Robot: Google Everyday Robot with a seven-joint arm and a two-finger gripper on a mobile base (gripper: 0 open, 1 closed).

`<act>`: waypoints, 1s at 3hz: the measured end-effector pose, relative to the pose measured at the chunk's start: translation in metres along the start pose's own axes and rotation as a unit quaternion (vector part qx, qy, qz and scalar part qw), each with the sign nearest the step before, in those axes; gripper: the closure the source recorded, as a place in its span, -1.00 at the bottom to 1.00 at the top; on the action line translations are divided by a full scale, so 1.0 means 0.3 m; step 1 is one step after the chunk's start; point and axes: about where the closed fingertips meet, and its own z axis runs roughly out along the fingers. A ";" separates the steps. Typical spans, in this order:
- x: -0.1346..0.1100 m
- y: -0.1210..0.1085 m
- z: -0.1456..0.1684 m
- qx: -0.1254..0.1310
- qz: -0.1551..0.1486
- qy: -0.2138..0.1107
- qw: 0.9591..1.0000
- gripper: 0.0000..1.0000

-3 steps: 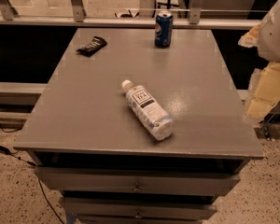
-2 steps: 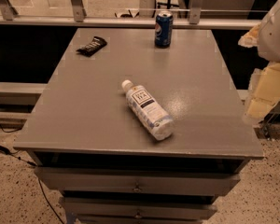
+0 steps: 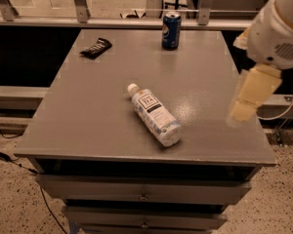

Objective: Move blue plastic bottle near pepsi can

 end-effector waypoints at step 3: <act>-0.316 0.066 0.183 -0.019 0.117 -0.013 0.993 -1.00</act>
Offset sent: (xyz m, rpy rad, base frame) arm 0.0367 0.1212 -0.0321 0.1161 0.0798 -0.2543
